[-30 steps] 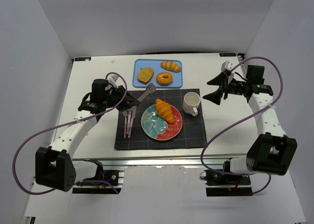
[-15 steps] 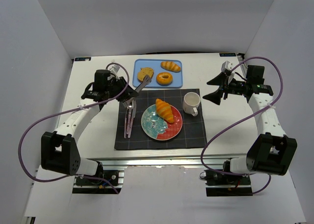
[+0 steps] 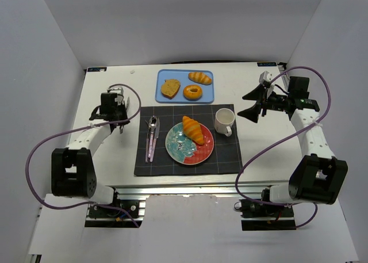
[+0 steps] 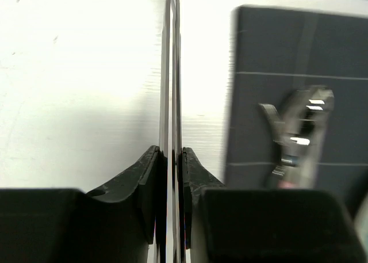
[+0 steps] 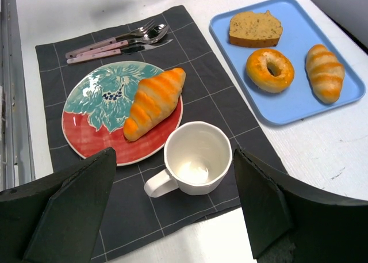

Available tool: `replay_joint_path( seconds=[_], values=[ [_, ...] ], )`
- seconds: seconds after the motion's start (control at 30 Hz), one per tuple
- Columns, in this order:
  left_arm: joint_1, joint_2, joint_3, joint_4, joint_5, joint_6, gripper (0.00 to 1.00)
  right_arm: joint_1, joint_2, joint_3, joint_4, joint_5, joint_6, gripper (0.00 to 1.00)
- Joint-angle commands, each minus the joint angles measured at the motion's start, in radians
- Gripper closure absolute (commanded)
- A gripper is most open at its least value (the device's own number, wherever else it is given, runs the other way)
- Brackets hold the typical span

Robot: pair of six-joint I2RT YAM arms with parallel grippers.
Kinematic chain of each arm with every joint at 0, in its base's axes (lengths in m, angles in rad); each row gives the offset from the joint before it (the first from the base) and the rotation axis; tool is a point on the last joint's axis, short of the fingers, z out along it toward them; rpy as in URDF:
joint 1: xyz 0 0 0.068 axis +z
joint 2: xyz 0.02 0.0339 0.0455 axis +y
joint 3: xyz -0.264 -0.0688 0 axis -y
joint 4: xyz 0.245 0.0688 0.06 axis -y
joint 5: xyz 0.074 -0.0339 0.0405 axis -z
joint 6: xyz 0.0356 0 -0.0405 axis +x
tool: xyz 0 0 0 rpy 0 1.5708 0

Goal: Place the bread

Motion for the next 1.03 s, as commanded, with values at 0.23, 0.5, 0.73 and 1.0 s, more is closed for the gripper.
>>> replay_joint_path(
  seconds=[0.23,0.5,0.73,1.0],
  values=[
    [0.174,0.205,-0.092,0.279,0.051,0.143,0.82,-0.004,0.025,0.077,-0.028,0.033,-0.014,0.13],
    [0.189,0.26,-0.103,0.293,0.046,0.103,0.25,-0.003,0.011,0.086,-0.035,0.08,0.013,0.13],
    [0.212,0.127,-0.103,0.21,0.029,0.059,0.02,-0.003,0.003,0.121,0.034,0.364,0.3,0.1],
    [0.212,-0.181,-0.152,0.206,0.132,-0.123,0.02,-0.003,-0.018,0.114,0.155,0.609,0.554,0.11]
  ],
)
